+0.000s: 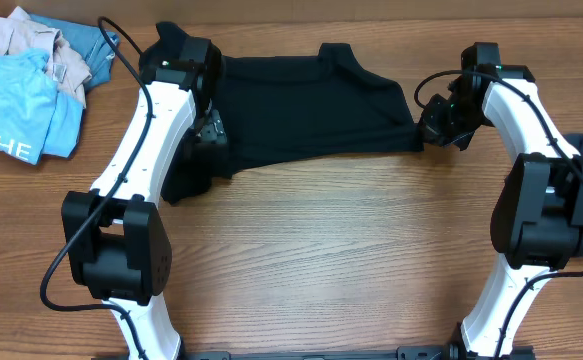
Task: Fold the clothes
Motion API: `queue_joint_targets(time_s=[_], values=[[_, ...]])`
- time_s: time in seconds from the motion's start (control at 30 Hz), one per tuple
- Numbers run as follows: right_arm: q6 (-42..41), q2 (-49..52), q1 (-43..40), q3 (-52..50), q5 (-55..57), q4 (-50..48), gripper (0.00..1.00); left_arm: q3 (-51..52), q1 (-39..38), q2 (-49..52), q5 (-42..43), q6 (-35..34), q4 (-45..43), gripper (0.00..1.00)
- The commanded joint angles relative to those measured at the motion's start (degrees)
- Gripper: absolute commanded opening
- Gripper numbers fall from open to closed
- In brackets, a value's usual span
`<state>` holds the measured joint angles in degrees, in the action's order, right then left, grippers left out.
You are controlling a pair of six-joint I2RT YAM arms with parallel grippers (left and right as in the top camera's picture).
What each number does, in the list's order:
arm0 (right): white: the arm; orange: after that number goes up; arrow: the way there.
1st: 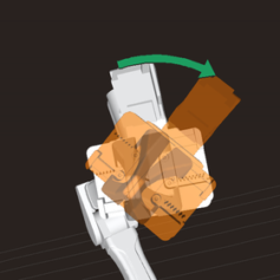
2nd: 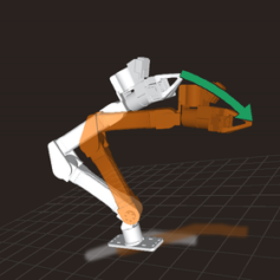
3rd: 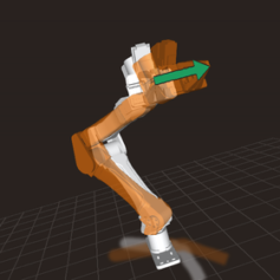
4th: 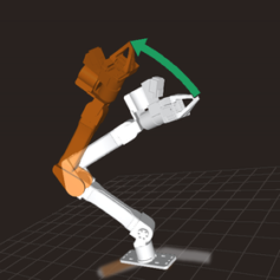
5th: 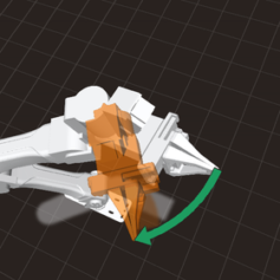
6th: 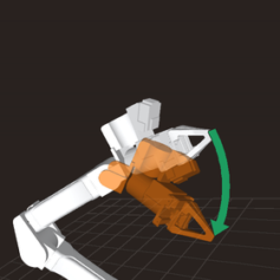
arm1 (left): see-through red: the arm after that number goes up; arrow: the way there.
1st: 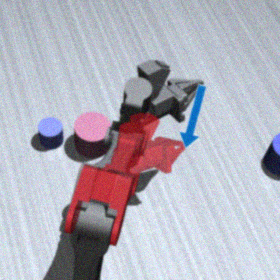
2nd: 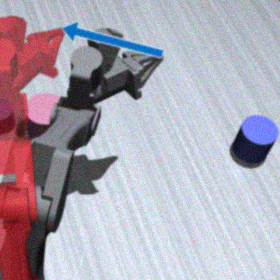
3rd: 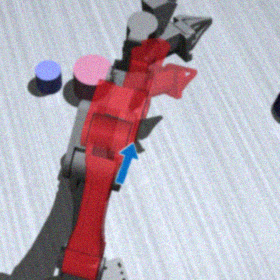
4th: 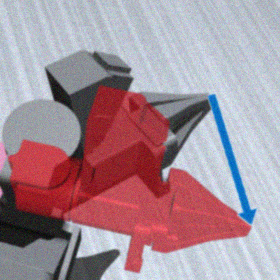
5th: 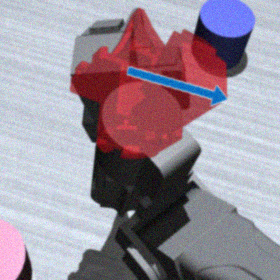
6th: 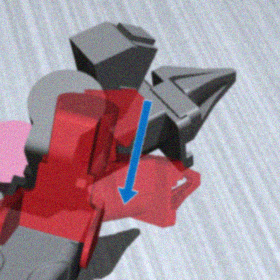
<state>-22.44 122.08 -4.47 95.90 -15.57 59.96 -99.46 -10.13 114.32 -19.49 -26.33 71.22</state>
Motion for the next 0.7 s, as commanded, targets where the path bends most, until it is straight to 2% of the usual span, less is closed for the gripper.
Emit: queue_joint_targets(time_s=[0.0,0.03,0.13,0.2,0.27,0.33,0.37,0.43,0.47,0.53,0.57,0.63,0.67], values=[[-0.1,-1.6,-0.5,1.7,2.0,-0.3,0.05,-1.3,-1.7,-2.9,11.0,3.5,2.0,1.0],[-0.1,-1.6,-0.5,1.7,2.3,-0.3,0.06,-1.3,-2.7,-3.5,10.5,4.2,2.1,1.0],[-0.1,-1.6,-0.5,1.7,2.3,-0.2,0.06,-1.3,-8.8,-8.0,-0.4,3.2,2.2,1.0],[-0.2,-1.6,-0.5,1.7,2.3,-0.3,0.06,-1.3,-13.8,-10.5,1.0,3.7,2.7,1.0],[-0.2,-1.6,-0.5,1.7,2.2,-0.7,0.06,-1.2,-17.0,-10.7,13.9,3.6,2.3,1.0],[-0.2,-1.6,-0.5,1.7,2.2,-0.7,0.06,0.2,-18.1,-10.5,35.0,3.6,-1.3,1.0],[-0.2,-1.6,-0.5,1.7,2.2,-0.7,0.06,0.7,-18.1,-10.5,39.3,1.9,-2.6,1.0],[-0.2,-1.6,-0.5,1.7,2.2,-0.4,0.06,1.2,-17.6,-10.5,39.1,-11.2,-3.1,0.96],[-0.1,-1.6,-0.5,1.7,2.2,-0.3,0.06,1.8,-17.5,-10.5,34.7,-21.6,-3.2,0.96],[-0.1,-1.6,-0.5,1.7,2.3,-0.4,0.06,4.2,-17.6,-10.5,26.4,-37.0,-5.2,0.98],[-0.1,-1.6,-0.5,1.7,2.3,-0.3,0.07,5.4,-17.5,-10.5,22.9,-42.2,-5.2,1.0],[-0.1,-1.6,-0.5,1.7,2.3,-0.2,0.07,7.1,-16.6,-10.5,17.2,-44.2,-3.3,1.0],[-0.1,-1.6,-0.5,1.7,2.3,-0.3,0.07,7.5,-15.6,-10.5,16.4,-47.6,-0.4,1.0]])
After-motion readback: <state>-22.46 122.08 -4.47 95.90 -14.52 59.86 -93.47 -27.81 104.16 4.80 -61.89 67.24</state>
